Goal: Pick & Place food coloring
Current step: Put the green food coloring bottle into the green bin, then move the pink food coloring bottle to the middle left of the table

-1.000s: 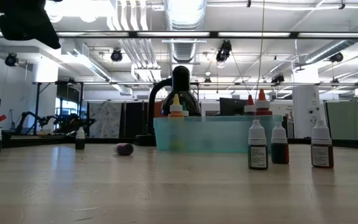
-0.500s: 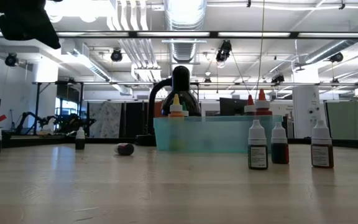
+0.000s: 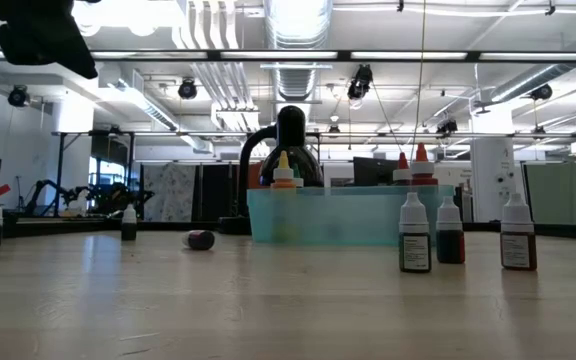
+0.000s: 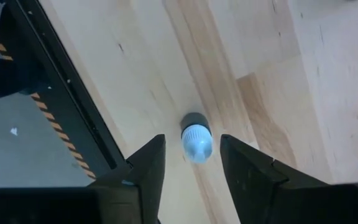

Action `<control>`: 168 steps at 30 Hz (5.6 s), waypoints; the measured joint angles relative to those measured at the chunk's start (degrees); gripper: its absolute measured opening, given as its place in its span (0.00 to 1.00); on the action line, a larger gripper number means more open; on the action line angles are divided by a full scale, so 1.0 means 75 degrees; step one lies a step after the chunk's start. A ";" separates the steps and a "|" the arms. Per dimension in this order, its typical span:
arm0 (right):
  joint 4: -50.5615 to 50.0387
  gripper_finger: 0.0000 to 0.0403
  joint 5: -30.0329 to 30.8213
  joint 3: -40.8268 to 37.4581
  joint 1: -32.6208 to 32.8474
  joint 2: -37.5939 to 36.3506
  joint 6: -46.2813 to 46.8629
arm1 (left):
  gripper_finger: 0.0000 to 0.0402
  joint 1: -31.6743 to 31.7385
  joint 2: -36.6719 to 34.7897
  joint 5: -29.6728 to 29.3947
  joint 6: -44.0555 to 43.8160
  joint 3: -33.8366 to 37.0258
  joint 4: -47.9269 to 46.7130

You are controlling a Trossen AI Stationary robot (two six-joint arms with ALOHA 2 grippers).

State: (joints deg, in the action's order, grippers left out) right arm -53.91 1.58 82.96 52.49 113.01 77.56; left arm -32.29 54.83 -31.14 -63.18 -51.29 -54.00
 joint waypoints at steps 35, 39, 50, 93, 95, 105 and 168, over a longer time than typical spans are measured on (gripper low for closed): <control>-0.1394 0.13 0.0482 0.0441 -0.1076 -0.0165 0.0447 | 0.00 0.0000 0.0000 -0.0003 -0.0001 0.0000 0.0000; -0.2062 0.13 0.1537 0.0795 -0.2097 -0.0638 0.0265 | 0.00 0.0001 0.0000 -0.0002 -0.0002 0.0000 0.0000; -0.1787 0.12 0.1749 0.1253 -0.5872 -0.1137 -0.3234 | 0.00 0.0001 0.0000 0.0000 -0.0003 0.0000 0.0000; -0.0745 0.20 0.0159 0.1178 -0.7915 0.0812 -0.5489 | 0.00 0.0000 0.0003 0.0000 0.0000 0.0000 -0.0001; -0.0690 0.19 0.0187 0.1170 -0.7915 0.0868 -0.5478 | 0.00 0.0003 0.0003 0.0000 -0.0003 0.0000 0.0000; -0.0694 0.23 0.0192 0.1166 -0.7912 0.0886 -0.5435 | 0.00 0.0003 0.0003 0.0000 0.0000 0.0000 0.0000; -0.1934 0.25 0.0787 0.1096 -0.3312 -0.1000 -0.0756 | 0.00 0.0137 0.0086 -0.2616 0.0012 0.0112 0.0877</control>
State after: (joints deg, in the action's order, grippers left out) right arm -68.42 7.49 91.18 27.65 105.51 71.89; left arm -31.27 55.47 -50.76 -63.09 -50.45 -47.42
